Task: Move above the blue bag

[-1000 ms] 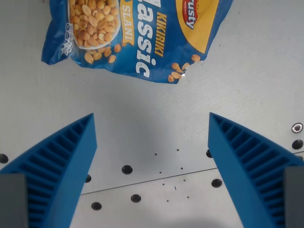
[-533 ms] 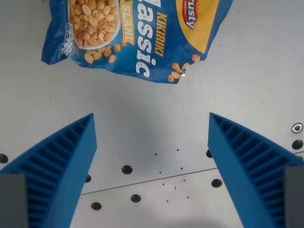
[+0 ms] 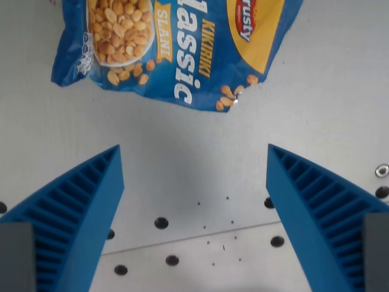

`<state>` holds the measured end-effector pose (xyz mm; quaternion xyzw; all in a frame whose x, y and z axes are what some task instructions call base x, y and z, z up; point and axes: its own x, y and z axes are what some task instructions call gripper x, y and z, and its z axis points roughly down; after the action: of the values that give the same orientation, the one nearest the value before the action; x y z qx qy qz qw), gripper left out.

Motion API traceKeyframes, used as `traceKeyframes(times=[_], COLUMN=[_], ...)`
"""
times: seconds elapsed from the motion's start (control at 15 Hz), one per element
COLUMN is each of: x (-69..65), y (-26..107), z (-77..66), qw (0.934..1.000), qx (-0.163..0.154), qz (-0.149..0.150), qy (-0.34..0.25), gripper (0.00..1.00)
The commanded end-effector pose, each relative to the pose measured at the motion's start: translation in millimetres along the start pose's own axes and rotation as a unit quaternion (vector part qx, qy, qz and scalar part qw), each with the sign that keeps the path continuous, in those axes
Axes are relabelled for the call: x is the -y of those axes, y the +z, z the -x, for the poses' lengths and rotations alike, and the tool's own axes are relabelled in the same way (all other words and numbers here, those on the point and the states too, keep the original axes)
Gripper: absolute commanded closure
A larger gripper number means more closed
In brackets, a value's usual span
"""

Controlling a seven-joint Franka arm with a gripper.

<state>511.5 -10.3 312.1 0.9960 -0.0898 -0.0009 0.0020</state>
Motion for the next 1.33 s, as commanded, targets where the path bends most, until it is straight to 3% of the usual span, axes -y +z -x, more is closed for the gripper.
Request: traceKeyframes(times=[0.07,0.93,1.33], x=[0.0,1.5,2.1], y=[5.0,46.1,68.8], z=[-8.0,-41.0,-55.6], qw=[0.9996,0.9973,0.9960], qx=[-0.006,0.009,0.000], qz=[0.000,0.003,0.000], qy=[-0.027,-0.072,-0.090], gripper=[0.00,0.00,0.00])
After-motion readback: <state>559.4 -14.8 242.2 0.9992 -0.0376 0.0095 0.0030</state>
